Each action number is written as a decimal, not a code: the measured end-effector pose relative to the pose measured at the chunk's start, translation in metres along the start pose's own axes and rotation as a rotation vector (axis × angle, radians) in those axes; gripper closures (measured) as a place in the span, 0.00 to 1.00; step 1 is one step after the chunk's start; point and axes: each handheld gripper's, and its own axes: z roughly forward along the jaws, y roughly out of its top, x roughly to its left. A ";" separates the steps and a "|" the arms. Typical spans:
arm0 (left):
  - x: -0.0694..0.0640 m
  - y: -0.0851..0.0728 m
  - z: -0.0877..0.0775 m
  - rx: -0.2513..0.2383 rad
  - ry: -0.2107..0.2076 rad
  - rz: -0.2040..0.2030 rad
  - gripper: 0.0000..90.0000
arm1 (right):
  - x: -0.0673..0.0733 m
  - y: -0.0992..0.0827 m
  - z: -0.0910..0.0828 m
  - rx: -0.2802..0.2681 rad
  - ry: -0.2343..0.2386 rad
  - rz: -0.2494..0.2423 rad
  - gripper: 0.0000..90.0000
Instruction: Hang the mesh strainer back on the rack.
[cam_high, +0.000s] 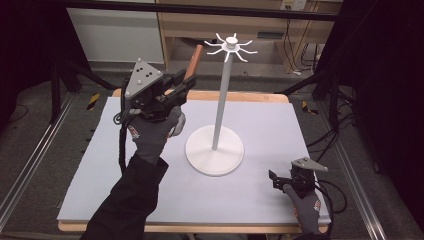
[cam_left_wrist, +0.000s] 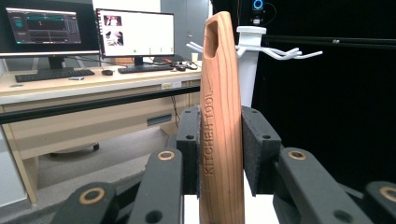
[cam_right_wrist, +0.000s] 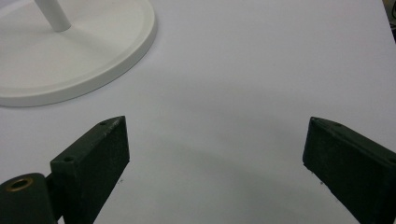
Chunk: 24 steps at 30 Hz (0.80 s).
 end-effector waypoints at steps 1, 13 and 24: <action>0.000 0.000 0.001 0.002 0.001 0.003 0.78 | 0.000 0.000 0.000 0.000 0.000 0.000 0.08; -0.005 0.001 0.013 0.011 -0.015 0.010 0.78 | -0.001 0.000 -0.001 -0.004 0.003 -0.002 0.08; -0.009 -0.001 0.024 0.017 -0.021 0.005 0.78 | -0.001 0.000 -0.001 -0.005 0.006 -0.002 0.08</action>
